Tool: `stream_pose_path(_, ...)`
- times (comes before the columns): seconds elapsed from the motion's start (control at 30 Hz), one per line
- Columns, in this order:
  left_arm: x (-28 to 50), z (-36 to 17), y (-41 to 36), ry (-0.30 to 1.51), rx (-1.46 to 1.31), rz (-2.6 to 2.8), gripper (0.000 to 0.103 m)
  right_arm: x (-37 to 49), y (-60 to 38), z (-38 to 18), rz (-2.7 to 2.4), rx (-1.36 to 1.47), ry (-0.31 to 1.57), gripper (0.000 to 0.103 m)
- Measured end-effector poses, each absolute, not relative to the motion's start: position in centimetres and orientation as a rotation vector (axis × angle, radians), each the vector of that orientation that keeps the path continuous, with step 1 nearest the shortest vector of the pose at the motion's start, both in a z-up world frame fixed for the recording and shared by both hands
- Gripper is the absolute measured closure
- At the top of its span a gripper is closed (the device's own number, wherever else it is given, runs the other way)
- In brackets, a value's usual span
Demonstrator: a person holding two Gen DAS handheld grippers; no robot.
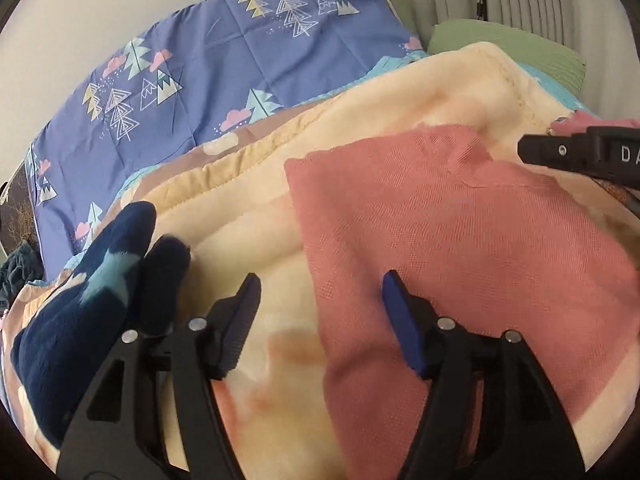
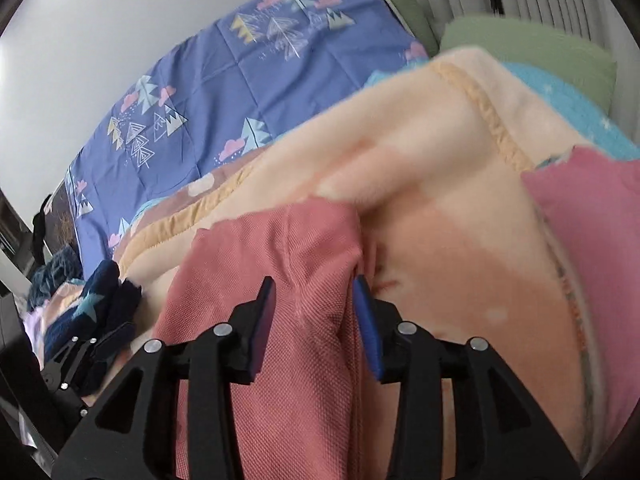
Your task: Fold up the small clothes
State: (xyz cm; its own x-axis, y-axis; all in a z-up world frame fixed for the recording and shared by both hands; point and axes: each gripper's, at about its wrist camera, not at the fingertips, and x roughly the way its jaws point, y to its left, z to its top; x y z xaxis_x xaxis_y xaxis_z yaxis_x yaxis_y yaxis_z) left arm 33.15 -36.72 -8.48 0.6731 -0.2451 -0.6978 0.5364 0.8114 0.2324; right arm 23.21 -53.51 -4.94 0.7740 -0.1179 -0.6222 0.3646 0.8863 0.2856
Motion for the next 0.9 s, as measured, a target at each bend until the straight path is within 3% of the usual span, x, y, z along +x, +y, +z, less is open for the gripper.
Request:
stream_pose_path(0.13, 32.3, -7.4, -35.5, 0.735, 0.423, -0.494, 0.027, 20.4, -52.3, -4.8, -0.257, 0.410, 0.594, 0.048)
stream_pose_path(0.47, 24.7, -4.5, -26.7, 0.695, 0.216, -0.526, 0.017, 11.3, -48.2, -4.6, -0.264, 0.398, 0.571, 0.044)
stream_pose_path(0.57, 20.8, -3.0, -25.4, 0.620, 0.208, -0.548, 0.009, 8.0, -45.3, -3.3, -0.295, 0.284, 0.552, 0.035)
stream_pose_path(0.7, 15.9, -0.8, -24.1, 0.547, 0.186, -0.569, 0.002, 1.8, -41.9, -0.8, -0.299, 0.207, 0.416, 0.009)
stream_pose_path(0.8, 12.8, 0.6, -23.1, 0.508, 0.156, -0.571, 0.002, -2.1, -40.6, 0.7, -0.343, 0.198, 0.348, 0.001)
stream_pose_path(0.9, 9.9, 1.8, -21.9, 0.490, 0.125, -0.563, 0.002, -5.6, -39.7, 2.5, -0.380, 0.202, 0.332, 0.001)
